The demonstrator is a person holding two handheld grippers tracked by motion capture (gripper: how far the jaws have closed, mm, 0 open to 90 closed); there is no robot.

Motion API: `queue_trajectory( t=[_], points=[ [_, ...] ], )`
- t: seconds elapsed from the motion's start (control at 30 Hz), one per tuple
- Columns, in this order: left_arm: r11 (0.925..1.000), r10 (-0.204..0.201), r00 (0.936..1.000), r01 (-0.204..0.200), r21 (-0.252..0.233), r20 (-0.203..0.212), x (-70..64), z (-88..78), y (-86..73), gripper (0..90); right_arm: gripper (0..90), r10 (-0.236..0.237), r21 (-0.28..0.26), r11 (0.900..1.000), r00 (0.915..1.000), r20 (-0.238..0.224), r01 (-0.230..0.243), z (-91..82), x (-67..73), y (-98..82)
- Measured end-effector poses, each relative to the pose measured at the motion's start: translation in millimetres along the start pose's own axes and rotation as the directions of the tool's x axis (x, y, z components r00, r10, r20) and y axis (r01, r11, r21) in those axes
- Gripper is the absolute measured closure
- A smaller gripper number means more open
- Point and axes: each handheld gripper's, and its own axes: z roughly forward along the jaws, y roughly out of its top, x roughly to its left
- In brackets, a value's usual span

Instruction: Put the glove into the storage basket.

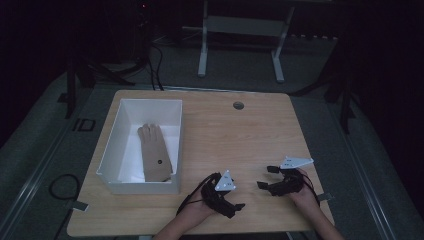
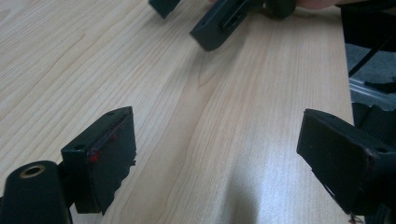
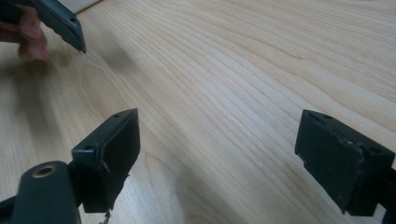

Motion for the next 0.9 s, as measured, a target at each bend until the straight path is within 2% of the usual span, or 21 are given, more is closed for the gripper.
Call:
queue_trajectory(
  t=[0.17,0.27,0.33,0.5,0.63,0.9],
  points=[
    [0.9998,0.017,0.9998,-0.017,0.011,-0.010,-1.7,1.3,-4.9,12.2,14.0,-0.006,-0.021,1.000,0.9998,0.019,0.007,-7.8,0.4,-5.2],
    [0.9999,0.014,0.9998,-0.014,0.001,-0.013,-1.6,1.2,-7.1,12.2,14.0,-0.009,-0.034,0.999,0.9997,0.023,0.010,-10.6,0.0,-7.2],
    [0.9999,0.010,0.9998,-0.010,-0.005,-0.018,-0.6,0.2,-8.7,12.2,14.0,-0.029,-0.030,0.999,0.9988,0.038,0.030,-11.1,-0.9,-7.3],
    [0.9999,0.010,0.9992,-0.010,-0.009,-0.040,0.2,-2.7,-12.4,12.2,13.9,-0.038,-0.025,0.999,0.9977,0.056,0.039,-10.2,-3.6,-8.1],
    [0.9997,0.025,0.9986,-0.025,-0.003,-0.047,-0.2,-3.0,-12.2,12.3,13.9,-0.025,-0.035,0.999,0.9980,0.059,0.027,-11.4,-5.3,-8.6],
    [0.9997,0.021,0.9988,-0.022,-0.010,-0.045,0.1,-3.6,-12.9,12.2,13.8,-0.025,-0.034,0.999,0.9974,0.068,0.027,-10.8,-4.2,-9.6]
  ],
)
